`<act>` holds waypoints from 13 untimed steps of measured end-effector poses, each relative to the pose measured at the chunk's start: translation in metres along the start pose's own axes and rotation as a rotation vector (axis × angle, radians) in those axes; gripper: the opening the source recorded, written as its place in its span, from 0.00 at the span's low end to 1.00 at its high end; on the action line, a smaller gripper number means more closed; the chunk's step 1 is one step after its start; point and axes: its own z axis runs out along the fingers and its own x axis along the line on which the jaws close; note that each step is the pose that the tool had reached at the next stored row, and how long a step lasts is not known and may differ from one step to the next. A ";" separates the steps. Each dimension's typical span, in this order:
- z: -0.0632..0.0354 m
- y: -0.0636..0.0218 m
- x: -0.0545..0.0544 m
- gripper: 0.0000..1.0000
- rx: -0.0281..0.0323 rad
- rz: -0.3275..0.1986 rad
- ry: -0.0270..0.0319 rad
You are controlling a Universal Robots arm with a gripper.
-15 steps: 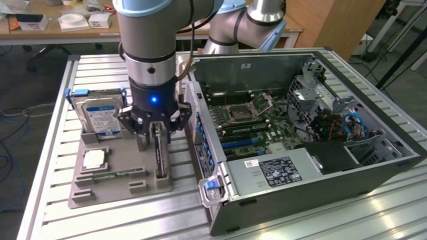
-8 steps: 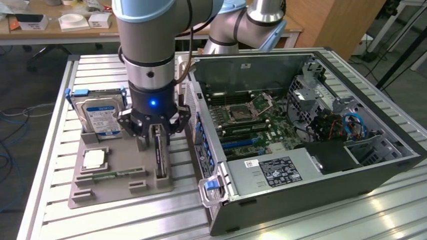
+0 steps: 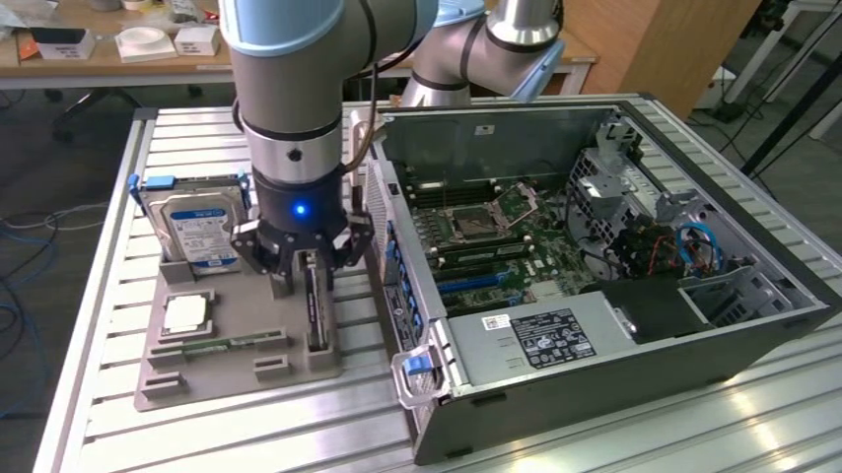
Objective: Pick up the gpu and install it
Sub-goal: 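Pick up the gpu and move the gpu toward the slot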
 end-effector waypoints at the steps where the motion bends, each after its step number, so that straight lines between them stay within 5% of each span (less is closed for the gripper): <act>1: 0.0008 0.0000 0.000 0.49 0.0001 0.000 0.0001; 13: 0.0099 0.0001 0.000 0.49 0.0001 0.000 0.0001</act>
